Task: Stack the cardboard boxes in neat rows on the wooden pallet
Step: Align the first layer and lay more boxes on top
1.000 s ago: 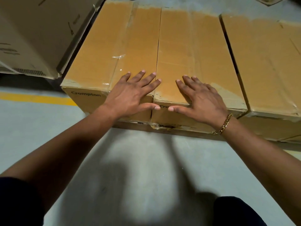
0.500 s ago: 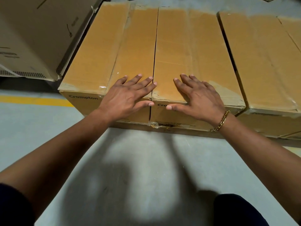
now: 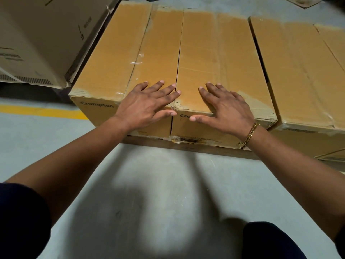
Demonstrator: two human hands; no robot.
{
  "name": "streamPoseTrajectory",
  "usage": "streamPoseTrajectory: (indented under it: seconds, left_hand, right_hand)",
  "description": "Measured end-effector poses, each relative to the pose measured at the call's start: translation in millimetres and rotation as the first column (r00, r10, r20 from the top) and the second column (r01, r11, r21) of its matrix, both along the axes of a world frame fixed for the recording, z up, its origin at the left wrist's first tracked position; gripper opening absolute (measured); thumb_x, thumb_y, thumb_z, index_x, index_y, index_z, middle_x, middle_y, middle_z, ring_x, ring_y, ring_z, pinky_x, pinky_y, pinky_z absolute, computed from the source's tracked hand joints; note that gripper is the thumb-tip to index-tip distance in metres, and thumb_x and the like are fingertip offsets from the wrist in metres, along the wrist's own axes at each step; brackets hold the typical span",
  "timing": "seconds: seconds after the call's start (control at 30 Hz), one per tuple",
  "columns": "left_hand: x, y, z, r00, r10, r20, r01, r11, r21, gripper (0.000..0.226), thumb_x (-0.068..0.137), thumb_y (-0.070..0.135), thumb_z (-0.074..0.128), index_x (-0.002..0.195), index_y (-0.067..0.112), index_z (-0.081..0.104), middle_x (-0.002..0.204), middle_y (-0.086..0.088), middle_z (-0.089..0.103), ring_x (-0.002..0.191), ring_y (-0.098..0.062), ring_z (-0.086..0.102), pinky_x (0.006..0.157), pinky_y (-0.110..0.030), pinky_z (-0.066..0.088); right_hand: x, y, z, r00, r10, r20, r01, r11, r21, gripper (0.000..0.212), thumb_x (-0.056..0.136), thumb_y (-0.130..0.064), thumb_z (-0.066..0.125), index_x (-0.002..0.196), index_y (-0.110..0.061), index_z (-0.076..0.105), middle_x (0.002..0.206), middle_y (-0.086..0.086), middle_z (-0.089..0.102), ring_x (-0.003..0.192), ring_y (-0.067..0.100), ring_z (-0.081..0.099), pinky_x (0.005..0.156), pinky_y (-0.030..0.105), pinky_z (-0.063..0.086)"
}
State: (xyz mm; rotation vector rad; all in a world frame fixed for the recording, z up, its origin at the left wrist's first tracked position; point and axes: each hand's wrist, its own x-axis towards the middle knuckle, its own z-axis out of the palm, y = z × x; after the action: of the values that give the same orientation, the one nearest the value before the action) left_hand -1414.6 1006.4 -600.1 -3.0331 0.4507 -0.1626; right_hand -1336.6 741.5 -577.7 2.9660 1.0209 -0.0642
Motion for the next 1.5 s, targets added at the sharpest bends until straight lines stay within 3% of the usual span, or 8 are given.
streamPoseTrajectory:
  seconds: [0.2, 0.33, 0.47, 0.57, 0.8, 0.93, 1.27, 1.5]
  left_hand:
    - [-11, 5, 10, 1.0, 0.007, 0.017, -0.006, 1.0, -0.016, 0.085, 0.096, 0.08, 0.015, 0.165, 0.028, 0.015, 0.17, -0.001, 0.022, 0.157, -0.021, 0.022, 0.125, -0.053, 0.019]
    - [-47, 61, 21, 0.955, 0.261, 0.139, -0.226, 0.948, -0.224, 0.101, 0.088, 0.088, 0.031, 0.163, 0.021, 0.021, 0.169, -0.007, 0.024, 0.156, -0.023, 0.02, 0.125, -0.055, 0.017]
    - [-79, 135, 20, 0.823, 0.568, -0.006, -0.502, 0.722, -0.476, 0.125, 0.07, 0.091, 0.06, 0.165, 0.025, 0.012, 0.171, -0.005, 0.017, 0.157, -0.025, 0.017, 0.125, -0.055, 0.021]
    - [-82, 153, 11, 0.768, 0.591, -0.246, -0.615, 0.574, -0.54, 0.134, 0.065, 0.083, 0.073, 0.165, 0.028, 0.003, 0.17, -0.004, 0.023, 0.154, -0.027, 0.027, 0.122, -0.052, 0.029]
    - [-74, 156, -6, 0.838, 0.479, -0.262, -0.52, 0.555, -0.65, 0.109, 0.073, 0.066, 0.082, 0.159, 0.034, 0.023, 0.151, 0.005, 0.053, 0.136, -0.023, 0.052, 0.112, -0.045, 0.044]
    - [-74, 155, -8, 0.864, 0.455, -0.216, -0.473, 0.582, -0.661, 0.098, 0.079, 0.057, 0.082, 0.157, 0.034, 0.026, 0.148, 0.008, 0.055, 0.133, -0.021, 0.053, 0.107, -0.039, 0.045]
    - [-75, 164, -13, 0.855, 0.466, -0.228, -0.495, 0.599, -0.63, 0.113, 0.072, 0.08, 0.069, 0.16, 0.033, 0.017, 0.153, 0.003, 0.051, 0.137, -0.026, 0.051, 0.112, -0.05, 0.044]
    - [-76, 162, -8, 0.859, 0.456, -0.233, -0.492, 0.61, -0.621, 0.103, 0.079, 0.066, 0.076, 0.158, 0.032, 0.02, 0.145, 0.003, 0.058, 0.13, -0.027, 0.056, 0.107, -0.043, 0.047]
  right_hand:
    - [-7, 12, 5, 0.999, -0.026, -0.028, 0.027, 0.999, 0.044, 0.119, 0.068, -0.102, 0.021, 0.162, -0.029, 0.013, 0.17, -0.002, 0.012, 0.156, 0.022, 0.014, 0.122, 0.055, 0.019]
    - [-12, 47, 13, 0.994, -0.003, 0.107, 0.006, 1.0, -0.029, 0.122, 0.069, -0.103, 0.012, 0.163, -0.025, 0.011, 0.17, 0.003, 0.014, 0.157, 0.024, 0.009, 0.122, 0.063, -0.004]
    - [-12, 73, 11, 0.998, 0.032, 0.049, -0.034, 0.999, 0.025, 0.126, 0.066, -0.104, 0.016, 0.163, -0.023, 0.009, 0.171, 0.005, 0.008, 0.157, 0.024, 0.007, 0.125, 0.058, 0.005]
    - [-9, 84, 4, 0.999, 0.051, -0.018, -0.05, 0.997, 0.053, 0.126, 0.066, -0.101, 0.02, 0.162, -0.021, 0.01, 0.171, 0.006, 0.007, 0.157, 0.024, 0.007, 0.124, 0.053, 0.016]
    - [-9, 87, -6, 0.998, 0.058, 0.031, -0.058, 0.998, 0.002, 0.112, 0.078, -0.095, 0.012, 0.163, -0.022, 0.011, 0.171, 0.007, 0.006, 0.157, 0.025, 0.007, 0.124, 0.053, 0.016]
    - [-9, 88, -7, 0.997, 0.062, 0.036, -0.062, 0.998, -0.007, 0.106, 0.08, -0.094, 0.011, 0.162, -0.027, 0.012, 0.171, 0.002, 0.006, 0.157, 0.026, 0.009, 0.123, 0.054, 0.018]
    - [-12, 88, -5, 0.993, 0.097, 0.065, -0.096, 0.995, -0.016, 0.095, 0.084, -0.091, 0.011, 0.161, -0.035, 0.016, 0.17, -0.003, 0.014, 0.156, 0.028, 0.013, 0.118, 0.056, 0.024]
    - [-11, 88, -5, 0.993, 0.101, 0.062, -0.099, 0.995, -0.029, 0.095, 0.084, -0.091, 0.009, 0.161, -0.036, 0.016, 0.17, -0.004, 0.014, 0.156, 0.026, 0.013, 0.118, 0.056, 0.025]
